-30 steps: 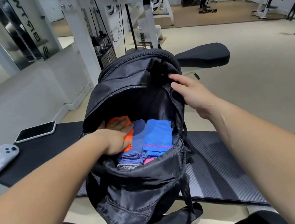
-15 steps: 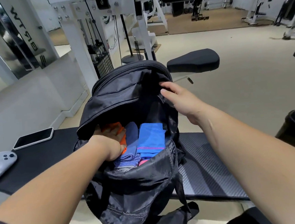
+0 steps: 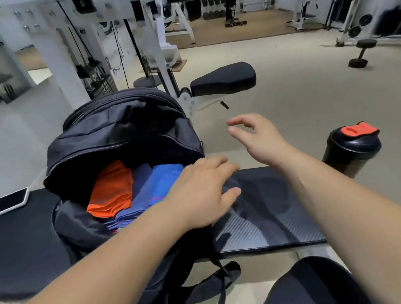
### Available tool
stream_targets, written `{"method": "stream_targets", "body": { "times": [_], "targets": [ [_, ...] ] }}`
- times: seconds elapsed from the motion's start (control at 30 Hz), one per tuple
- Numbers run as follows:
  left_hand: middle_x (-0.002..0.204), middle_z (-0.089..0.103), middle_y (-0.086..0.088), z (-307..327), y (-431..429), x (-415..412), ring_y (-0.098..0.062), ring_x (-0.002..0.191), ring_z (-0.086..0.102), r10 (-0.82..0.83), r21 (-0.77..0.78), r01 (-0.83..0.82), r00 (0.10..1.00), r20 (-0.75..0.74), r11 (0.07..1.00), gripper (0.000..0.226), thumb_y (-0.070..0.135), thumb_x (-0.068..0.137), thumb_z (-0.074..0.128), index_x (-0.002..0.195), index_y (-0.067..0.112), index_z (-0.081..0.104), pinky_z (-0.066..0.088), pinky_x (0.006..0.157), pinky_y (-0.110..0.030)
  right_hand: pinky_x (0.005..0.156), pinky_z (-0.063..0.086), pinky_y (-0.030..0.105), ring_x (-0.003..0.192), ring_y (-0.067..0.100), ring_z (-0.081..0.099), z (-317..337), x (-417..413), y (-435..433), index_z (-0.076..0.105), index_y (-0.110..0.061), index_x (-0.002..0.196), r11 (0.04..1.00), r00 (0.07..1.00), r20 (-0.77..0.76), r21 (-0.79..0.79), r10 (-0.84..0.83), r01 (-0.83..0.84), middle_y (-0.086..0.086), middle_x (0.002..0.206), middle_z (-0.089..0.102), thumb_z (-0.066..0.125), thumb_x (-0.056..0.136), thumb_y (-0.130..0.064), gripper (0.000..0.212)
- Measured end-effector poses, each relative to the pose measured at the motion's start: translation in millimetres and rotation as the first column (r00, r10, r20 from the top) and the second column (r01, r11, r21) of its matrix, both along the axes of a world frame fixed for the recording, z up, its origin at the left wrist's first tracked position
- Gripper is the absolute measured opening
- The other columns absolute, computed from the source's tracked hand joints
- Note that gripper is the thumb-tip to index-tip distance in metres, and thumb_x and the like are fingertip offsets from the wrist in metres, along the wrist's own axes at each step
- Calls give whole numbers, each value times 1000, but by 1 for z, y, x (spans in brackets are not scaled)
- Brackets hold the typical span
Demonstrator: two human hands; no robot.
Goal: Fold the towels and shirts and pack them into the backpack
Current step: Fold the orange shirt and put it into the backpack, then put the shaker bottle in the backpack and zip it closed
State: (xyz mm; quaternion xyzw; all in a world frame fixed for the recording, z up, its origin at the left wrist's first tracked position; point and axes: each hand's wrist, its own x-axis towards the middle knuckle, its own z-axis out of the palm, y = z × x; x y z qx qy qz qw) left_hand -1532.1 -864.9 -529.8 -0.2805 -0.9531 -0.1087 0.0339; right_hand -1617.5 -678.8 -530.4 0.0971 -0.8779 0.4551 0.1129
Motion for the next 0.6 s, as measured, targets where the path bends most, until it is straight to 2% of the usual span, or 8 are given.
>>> {"method": "stream_targets", "body": {
  "times": [0.07,0.13,0.2,0.27,0.33,0.4,0.5,0.6],
  "targets": [
    [149,44,4,-6,26,-9,-23,136,41,-23,17,23,1000,3,1000,55,52,96,52,145,30,45,39,109,-41,113,32,42,131,23,46,-5,6,40,69,-31,116,929,975,-134,302,-179,212,-4,129,62,62,89,-51,34],
    [150,43,3,-11,51,-18,-23,137,41,-52,41,51,998,28,998,57,53,95,54,146,29,44,39,110,-42,118,20,54,140,32,34,-3,17,79,67,-34,119,744,919,-248,540,-307,394,-1,135,58,65,82,-57,43],
    [151,41,2,-16,72,-24,-24,138,40,-74,83,68,995,65,994,59,52,94,55,147,28,43,38,112,-45,119,7,63,147,36,21,2,27,111,63,-37,124,589,874,-274,654,-402,475,3,144,50,70,76,-61,55],
    [151,41,3,-20,93,-30,-24,138,39,-97,124,85,991,89,989,60,52,94,56,147,28,42,37,112,-45,117,3,67,150,39,11,6,34,140,55,-41,132,514,829,-222,694,-513,504,5,153,39,73,69,-67,70],
    [151,39,5,-24,109,-34,-23,138,39,-104,152,85,987,121,985,62,52,93,57,148,30,40,36,113,-45,116,6,68,151,42,8,3,38,168,46,-47,138,550,782,-116,648,-612,527,8,160,27,77,63,-71,86],
    [154,36,6,-30,120,-37,-23,140,37,-100,163,74,983,155,984,65,53,92,57,150,34,35,35,114,-45,118,16,61,151,42,11,-8,40,190,39,-49,143,666,769,24,518,-639,537,13,163,18,82,58,-68,98],
    [156,31,6,-39,127,-38,-23,142,34,-102,173,66,973,207,983,70,54,90,59,151,43,27,35,115,-45,115,37,46,139,32,39,-33,43,209,37,-49,145,838,824,174,215,-539,502,11,153,35,87,56,-59,102],
    [159,28,4,-46,127,-37,-23,144,32,-98,177,54,964,248,983,75,54,90,61,151,49,18,33,117,-44,103,43,32,110,18,54,-47,43,206,39,-52,142,883,870,152,104,-468,457,3,131,49,89,62,-48,94]
  ]
}}
